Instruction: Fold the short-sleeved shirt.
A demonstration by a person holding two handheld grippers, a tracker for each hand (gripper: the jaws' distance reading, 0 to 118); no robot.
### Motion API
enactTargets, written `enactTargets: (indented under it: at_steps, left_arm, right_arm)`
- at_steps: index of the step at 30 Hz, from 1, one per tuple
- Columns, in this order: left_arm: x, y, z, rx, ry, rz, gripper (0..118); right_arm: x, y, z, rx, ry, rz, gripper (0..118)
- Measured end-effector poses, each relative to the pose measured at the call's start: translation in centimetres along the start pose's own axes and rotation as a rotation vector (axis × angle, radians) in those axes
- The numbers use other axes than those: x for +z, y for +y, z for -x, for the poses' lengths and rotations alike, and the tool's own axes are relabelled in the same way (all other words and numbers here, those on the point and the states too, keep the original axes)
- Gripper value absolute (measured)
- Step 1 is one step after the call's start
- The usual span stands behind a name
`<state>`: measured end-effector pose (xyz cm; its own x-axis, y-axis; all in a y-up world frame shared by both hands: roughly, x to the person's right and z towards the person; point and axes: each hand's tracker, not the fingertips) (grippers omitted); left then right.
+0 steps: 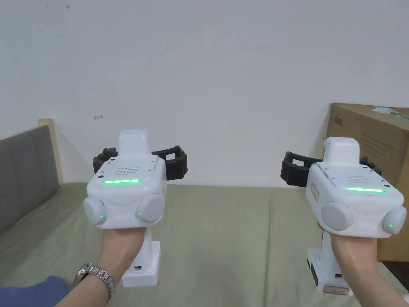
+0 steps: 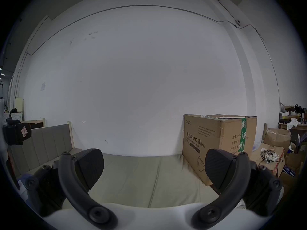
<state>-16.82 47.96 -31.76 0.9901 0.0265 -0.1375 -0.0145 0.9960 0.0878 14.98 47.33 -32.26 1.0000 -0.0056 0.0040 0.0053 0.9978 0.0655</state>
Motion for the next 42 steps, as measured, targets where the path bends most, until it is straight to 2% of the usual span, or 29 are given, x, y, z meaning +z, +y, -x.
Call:
enactTargets:
  at_steps: [42]
  left_arm:
    - [0.9,0.1,-0.9,-0.037,-0.022,-0.007,118]
  right_arm:
    - [1.3,0.1,-0.4,-0.008,0.013,-0.016,118]
